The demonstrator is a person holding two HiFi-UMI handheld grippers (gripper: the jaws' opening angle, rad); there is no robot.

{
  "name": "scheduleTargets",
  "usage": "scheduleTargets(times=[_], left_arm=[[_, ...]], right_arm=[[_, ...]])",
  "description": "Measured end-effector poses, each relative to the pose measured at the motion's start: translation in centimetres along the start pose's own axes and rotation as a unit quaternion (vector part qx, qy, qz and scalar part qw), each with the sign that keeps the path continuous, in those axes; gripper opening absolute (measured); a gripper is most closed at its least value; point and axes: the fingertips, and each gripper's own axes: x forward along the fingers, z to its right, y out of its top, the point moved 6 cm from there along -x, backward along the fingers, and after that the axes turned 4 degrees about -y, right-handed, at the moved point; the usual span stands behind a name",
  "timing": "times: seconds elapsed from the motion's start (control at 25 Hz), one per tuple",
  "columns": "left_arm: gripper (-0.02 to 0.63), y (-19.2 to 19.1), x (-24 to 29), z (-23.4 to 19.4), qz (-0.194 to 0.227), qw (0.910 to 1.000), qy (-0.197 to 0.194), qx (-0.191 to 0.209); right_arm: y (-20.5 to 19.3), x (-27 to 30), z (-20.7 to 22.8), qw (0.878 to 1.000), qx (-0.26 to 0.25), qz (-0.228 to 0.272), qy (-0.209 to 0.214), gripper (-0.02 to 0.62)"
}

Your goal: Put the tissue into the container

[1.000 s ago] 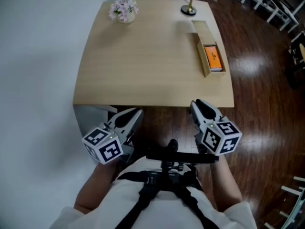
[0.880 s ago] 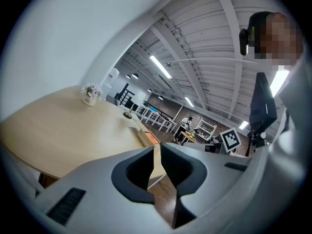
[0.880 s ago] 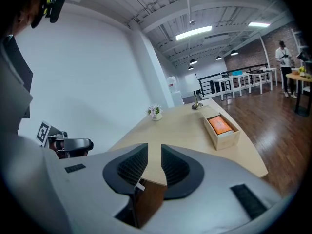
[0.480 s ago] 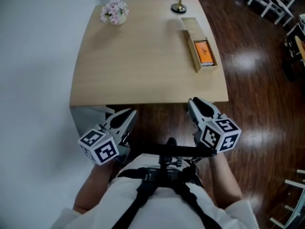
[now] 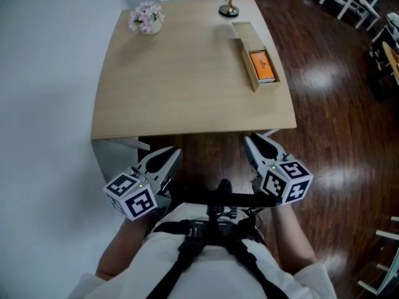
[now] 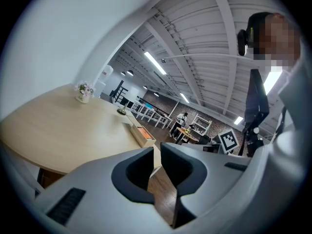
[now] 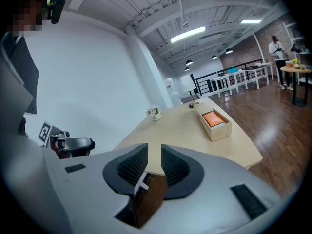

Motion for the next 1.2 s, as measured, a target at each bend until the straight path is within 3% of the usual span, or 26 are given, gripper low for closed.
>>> scheduleTargets(times=[0.56,0.84,1.2], left_arm=[[0.041,-0.9,-0.7,-1.0,-0.004,0.9999,0.016,-0.004],[0.04,-0.8,-1.0,0.0,-0.009,0.9998,0.008,0.013],[0.04,-1.9,-0.4,0.7,-0.026,0.9996,-0.008,0.012]], right_arm=[[-1.9,-1.2,-0.2,1.0,-0.014,-0.005,-0.005,0.066],[-1.7,-1.5,-1.0,1.0,-0.021,0.002,-0.003,0.001],[-2.8,-0.6,-1.6,1.0,-0.011,-0.017,0.016,0.0]])
